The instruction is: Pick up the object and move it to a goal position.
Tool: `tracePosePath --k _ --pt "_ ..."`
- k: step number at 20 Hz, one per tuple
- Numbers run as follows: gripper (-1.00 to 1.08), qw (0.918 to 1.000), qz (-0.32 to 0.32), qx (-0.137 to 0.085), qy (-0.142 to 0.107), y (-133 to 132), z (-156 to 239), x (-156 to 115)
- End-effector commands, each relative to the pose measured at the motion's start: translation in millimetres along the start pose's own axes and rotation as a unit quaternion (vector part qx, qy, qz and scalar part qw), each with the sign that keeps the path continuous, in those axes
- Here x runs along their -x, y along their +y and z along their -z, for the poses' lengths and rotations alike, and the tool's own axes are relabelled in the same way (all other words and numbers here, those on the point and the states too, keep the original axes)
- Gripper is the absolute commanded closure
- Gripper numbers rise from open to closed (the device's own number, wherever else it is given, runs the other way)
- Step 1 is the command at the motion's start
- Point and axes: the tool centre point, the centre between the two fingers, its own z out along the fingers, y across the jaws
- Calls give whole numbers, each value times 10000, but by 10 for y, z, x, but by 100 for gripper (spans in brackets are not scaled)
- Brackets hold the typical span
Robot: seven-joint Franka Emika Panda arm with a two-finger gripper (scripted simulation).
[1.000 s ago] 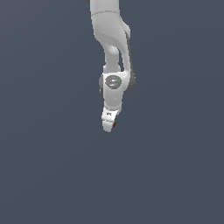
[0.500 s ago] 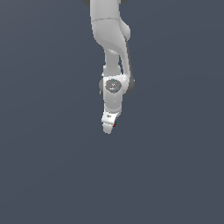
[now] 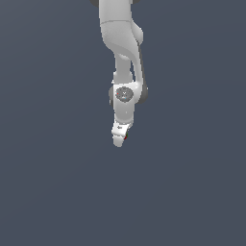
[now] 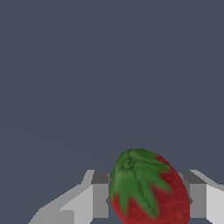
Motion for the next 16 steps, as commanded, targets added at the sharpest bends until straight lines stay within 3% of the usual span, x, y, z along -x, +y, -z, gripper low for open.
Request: tracePosePath --k 1,6,16 --pt "108 10000 5 0 2 0 0 -36" --pt "108 10000 5 0 2 16 11 -259" --pt "108 10000 3 -4 4 90 42 -1011"
